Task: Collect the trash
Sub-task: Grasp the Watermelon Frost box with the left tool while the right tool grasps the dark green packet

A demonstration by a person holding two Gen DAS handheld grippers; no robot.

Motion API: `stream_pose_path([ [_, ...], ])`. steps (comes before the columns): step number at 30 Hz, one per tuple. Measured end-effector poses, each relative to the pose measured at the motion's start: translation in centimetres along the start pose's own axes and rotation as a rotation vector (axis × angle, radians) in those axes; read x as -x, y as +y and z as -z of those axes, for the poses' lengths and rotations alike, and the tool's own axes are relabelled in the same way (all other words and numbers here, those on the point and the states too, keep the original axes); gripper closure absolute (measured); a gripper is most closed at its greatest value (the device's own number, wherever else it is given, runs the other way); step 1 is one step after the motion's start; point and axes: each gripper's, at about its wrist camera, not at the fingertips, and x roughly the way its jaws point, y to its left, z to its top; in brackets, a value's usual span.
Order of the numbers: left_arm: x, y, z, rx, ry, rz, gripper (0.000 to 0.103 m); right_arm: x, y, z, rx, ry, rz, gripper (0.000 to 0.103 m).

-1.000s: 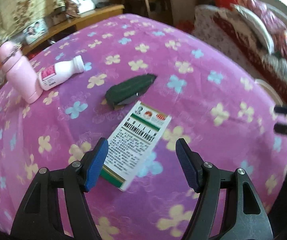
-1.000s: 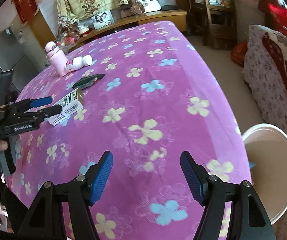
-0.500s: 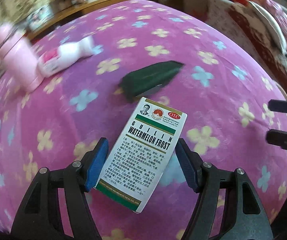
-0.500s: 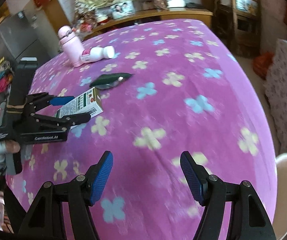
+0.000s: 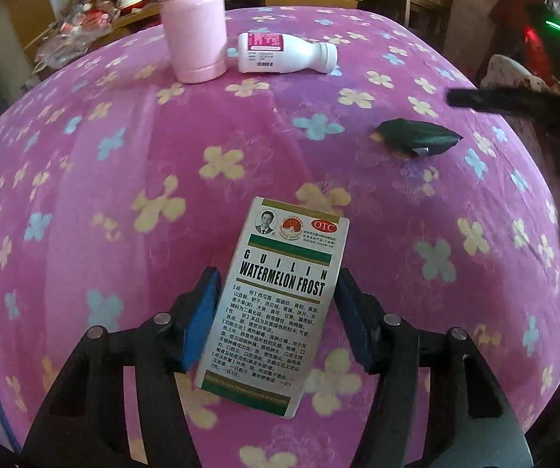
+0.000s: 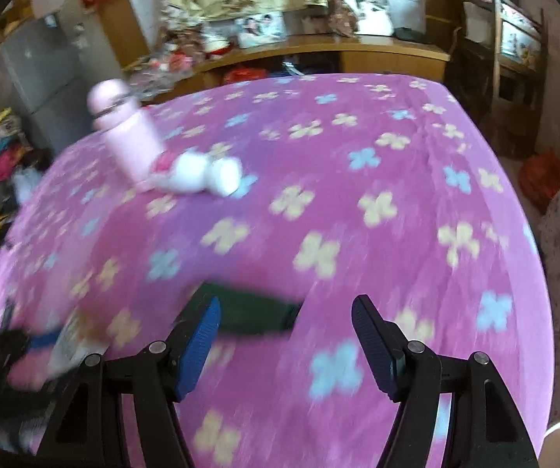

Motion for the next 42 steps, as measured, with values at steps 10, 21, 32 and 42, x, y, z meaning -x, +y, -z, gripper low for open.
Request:
stream_pose_path([
  [10,0.0,0.5,0.4,0.059,-0.025,0.022,0.045,-3.1,0.1,1.7,0.082,0.146,0.065,0.035],
  [21,-1.0,0.8,0.5,0.101,-0.007,0.053,0.044,1.4,3.5,4.8,0.061,0.079,-0.105,0.024],
  [32,-0.9,-0.2,0.9,0.068,-0.015,0.014,0.049,-1.7,7.7,5.1,0.129,0.076,-0.058,0.074],
  [42,2.2,-4.5,2.2,0.042,-0.071,0.047,0.049,6.3,5.0,9.3,0.096,-0.014,-0.104,0.075],
])
